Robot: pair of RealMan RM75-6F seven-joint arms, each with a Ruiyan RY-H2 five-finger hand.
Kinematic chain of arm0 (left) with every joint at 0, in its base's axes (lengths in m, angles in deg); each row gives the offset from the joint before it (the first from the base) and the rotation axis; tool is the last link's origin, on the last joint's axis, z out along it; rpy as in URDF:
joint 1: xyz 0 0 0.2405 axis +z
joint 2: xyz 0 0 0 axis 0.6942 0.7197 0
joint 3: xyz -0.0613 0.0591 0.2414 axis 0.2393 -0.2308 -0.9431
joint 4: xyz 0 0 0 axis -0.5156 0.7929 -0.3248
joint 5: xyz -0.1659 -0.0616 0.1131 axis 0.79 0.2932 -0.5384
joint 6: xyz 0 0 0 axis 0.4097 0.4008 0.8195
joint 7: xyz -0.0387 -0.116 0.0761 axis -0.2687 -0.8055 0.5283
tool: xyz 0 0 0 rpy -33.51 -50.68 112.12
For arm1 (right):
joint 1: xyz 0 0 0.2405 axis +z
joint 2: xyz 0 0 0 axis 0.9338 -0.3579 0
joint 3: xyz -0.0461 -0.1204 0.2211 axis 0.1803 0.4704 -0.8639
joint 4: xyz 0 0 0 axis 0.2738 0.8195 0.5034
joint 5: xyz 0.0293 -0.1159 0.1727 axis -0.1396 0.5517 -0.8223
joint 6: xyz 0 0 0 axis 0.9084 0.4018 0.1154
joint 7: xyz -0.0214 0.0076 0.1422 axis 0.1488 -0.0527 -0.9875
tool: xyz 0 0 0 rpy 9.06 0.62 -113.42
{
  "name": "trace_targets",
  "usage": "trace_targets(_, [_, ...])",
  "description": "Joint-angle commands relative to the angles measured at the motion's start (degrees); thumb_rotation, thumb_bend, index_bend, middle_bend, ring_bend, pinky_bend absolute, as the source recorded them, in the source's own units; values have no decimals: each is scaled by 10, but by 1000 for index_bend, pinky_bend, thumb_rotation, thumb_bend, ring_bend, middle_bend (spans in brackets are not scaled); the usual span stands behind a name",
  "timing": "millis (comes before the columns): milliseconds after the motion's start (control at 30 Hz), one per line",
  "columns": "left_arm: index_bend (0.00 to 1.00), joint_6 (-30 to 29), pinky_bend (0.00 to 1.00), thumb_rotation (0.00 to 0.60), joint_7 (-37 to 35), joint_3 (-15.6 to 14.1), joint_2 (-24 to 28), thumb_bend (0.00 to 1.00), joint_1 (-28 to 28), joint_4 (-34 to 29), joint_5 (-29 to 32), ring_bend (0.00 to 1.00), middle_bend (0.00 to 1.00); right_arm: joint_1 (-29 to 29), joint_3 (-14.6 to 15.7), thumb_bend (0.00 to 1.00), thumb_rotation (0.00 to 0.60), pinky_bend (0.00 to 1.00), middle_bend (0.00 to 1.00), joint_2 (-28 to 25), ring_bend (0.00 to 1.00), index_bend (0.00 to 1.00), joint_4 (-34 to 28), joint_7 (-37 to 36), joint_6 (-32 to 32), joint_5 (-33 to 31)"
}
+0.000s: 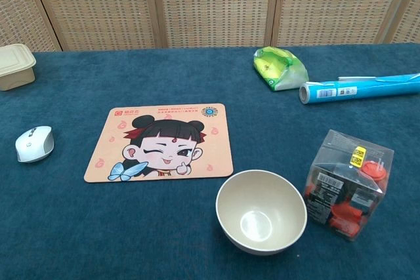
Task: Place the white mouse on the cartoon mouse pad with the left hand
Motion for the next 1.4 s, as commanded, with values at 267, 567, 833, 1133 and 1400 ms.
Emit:
trace_targets(267, [0,0,0,600,0,-4,0,46,0,-1,-5,0,0,-2,1,105,600,0,0,-2,0,0,-2,-6,6,5])
trace_targets(567, [0,7,0,600,-9,-3,4,47,-4,2,-5,0,0,0,-2,105,600,0,0,0,0,0,1,0,-1,-3])
trace_targets(833, [0,10,0,600,-11,-6,6,49,-8,2,-13,0,0,-1,-3,105,600,0,0,-2,0,0,1,-6,2,-5])
trace_targets(1133, [0,42,0,600,-33,3,36,49,-40,35,-28,0,0,1,-3,105,600,0,0,2,0,0,3,2,-8,-15])
trace_targets(1400, [0,87,0,600,-105,14,90,52,-97,103,-67,0,0,4,-4,105,600,0,0,8,0,0,6,13,-15,-22])
